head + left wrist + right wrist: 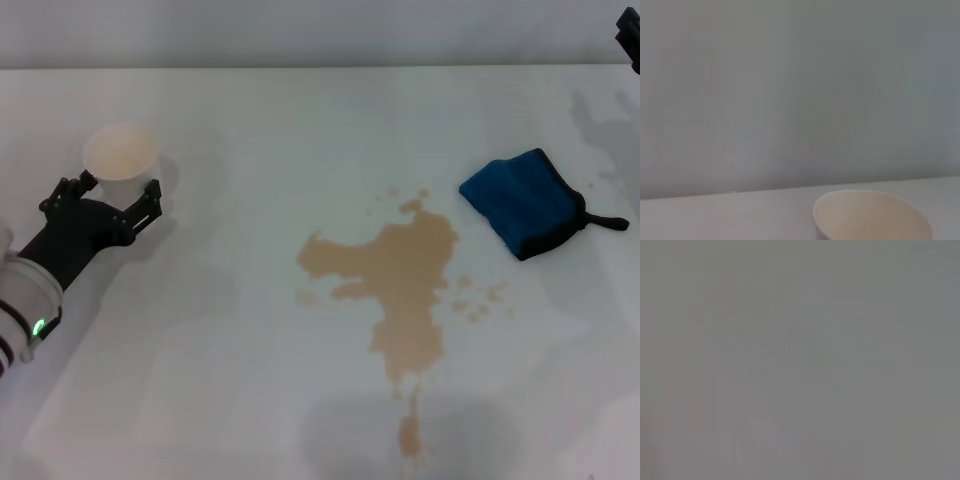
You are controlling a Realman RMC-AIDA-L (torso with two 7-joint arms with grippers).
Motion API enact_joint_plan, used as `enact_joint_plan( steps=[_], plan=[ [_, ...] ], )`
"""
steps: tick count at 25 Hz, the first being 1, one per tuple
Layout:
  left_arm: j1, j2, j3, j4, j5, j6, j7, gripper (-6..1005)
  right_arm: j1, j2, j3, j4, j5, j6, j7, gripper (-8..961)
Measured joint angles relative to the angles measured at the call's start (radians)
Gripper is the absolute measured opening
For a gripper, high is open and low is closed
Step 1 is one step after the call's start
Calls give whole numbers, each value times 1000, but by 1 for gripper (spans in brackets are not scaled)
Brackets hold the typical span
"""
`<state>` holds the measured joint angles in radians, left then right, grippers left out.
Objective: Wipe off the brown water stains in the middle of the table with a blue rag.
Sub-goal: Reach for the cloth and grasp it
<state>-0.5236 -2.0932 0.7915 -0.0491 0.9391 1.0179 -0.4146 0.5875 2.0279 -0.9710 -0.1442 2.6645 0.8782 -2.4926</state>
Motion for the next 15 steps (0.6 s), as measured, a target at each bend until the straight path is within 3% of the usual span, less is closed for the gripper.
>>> enact_joint_plan(
  steps=[3, 15],
  plan=[
    [12, 0, 0, -5, -2, 11, -4, 893, 0, 0, 0, 0, 0, 0, 1, 696],
    [90, -2, -1, -45, -25, 165, -8, 892, -19, 0, 0, 0, 0, 17, 3, 695]
  ],
)
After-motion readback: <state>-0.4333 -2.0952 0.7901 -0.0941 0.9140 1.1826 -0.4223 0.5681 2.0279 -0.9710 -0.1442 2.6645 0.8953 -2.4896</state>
